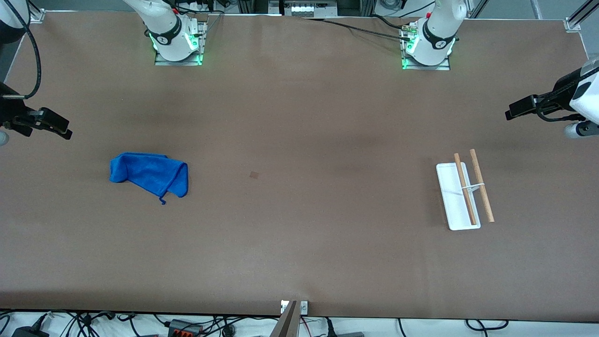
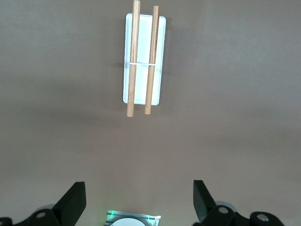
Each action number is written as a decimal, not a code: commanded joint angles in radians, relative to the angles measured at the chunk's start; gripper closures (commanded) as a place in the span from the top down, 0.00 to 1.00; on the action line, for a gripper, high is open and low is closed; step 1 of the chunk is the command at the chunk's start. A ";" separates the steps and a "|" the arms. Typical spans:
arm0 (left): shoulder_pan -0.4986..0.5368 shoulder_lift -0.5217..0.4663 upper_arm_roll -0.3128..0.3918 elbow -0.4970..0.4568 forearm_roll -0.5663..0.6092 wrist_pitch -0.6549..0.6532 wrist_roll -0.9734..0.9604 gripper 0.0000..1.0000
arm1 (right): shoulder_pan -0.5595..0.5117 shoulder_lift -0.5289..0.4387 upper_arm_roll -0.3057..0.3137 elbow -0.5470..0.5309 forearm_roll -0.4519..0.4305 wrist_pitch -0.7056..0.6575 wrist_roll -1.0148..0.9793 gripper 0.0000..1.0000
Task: Pass towel and hang on rack
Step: 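Move the right gripper down toward the blue towel, then grasp the blue towel edge with the right gripper, then lift the towel and carry it toward the left gripper, then grasp the hanging towel with the left gripper while the right gripper holds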
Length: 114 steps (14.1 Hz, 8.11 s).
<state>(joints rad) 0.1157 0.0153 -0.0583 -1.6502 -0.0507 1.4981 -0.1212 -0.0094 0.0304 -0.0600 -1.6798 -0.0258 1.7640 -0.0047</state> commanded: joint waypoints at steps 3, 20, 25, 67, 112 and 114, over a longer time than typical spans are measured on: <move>-0.001 0.020 -0.003 0.040 -0.015 -0.027 -0.003 1.00 | -0.011 -0.001 0.014 0.002 -0.003 -0.024 -0.003 1.00; 0.009 0.034 0.008 0.052 -0.021 -0.024 -0.002 1.00 | 0.057 0.511 0.020 0.052 0.014 0.236 0.020 1.00; 0.009 0.055 0.006 0.055 -0.023 -0.016 -0.014 1.00 | 0.084 0.631 0.022 0.052 0.012 0.318 0.002 1.00; 0.030 0.057 0.008 0.069 -0.038 -0.029 -0.003 1.00 | 0.100 0.718 0.020 0.107 0.072 0.331 -0.008 0.00; 0.015 0.344 -0.008 0.040 -0.579 0.117 1.638 1.00 | 0.517 0.672 0.606 0.617 0.199 0.899 0.548 0.00; -0.010 0.353 -0.008 0.023 -0.612 0.120 1.737 1.00 | 0.517 0.674 0.606 0.617 0.199 0.899 0.548 0.00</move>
<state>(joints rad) 0.1254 0.3696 -0.0694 -1.6060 -0.6225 1.6226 1.5055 0.5021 0.7044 0.5479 -1.0606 0.1730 2.6508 0.5307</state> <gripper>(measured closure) 0.000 0.982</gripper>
